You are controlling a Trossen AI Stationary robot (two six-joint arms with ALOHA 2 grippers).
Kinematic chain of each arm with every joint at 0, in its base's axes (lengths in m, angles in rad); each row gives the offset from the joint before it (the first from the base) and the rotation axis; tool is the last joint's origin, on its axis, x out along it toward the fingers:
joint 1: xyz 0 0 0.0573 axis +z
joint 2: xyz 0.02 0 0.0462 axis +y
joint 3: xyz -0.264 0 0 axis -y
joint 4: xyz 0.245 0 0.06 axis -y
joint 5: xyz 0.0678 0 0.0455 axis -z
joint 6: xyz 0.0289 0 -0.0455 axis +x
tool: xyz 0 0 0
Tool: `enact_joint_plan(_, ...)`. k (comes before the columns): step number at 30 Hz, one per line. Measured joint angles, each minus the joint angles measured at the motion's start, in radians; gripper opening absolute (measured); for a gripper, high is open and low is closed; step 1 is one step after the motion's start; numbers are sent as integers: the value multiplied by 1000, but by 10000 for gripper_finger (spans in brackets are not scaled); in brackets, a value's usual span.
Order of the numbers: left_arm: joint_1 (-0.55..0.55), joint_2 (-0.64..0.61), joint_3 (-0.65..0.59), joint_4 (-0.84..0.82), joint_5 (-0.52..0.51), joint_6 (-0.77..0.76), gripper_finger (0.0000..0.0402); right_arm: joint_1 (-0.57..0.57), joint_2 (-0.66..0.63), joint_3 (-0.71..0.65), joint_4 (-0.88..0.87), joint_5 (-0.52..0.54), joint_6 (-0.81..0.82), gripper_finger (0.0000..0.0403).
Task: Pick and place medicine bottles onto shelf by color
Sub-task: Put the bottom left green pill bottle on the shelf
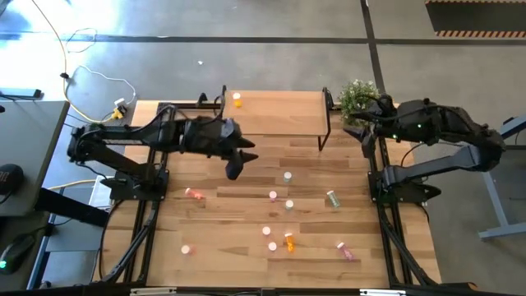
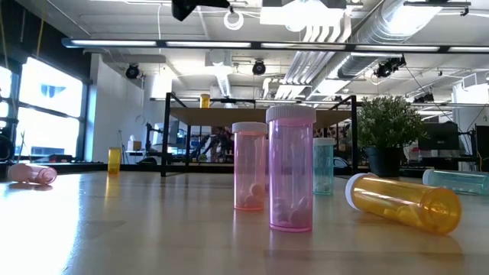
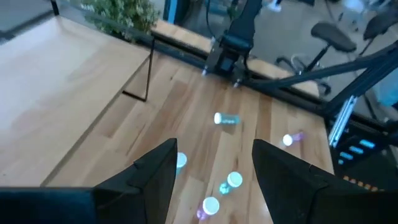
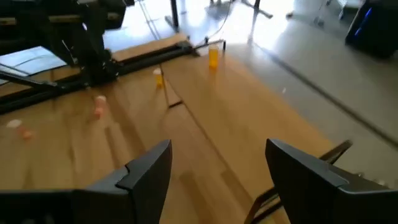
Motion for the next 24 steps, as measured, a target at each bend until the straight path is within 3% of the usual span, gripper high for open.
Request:
enact_joint_plan(4,-49,-62,-126,116,-27,-10,197,-10,24,-24,-27,-115,78,252)
enact_joint_plan(11,-99,-175,-300,290,-28,-36,197,57,36,-218,19,-150,333,252)
enact_joint_plan(16,-107,-244,-341,301,-27,-29,197,134,44,-384,180,-169,490,252)
enact_joint_plan(24,-107,-291,-345,268,-29,56,197,289,177,-593,526,-176,542,252)
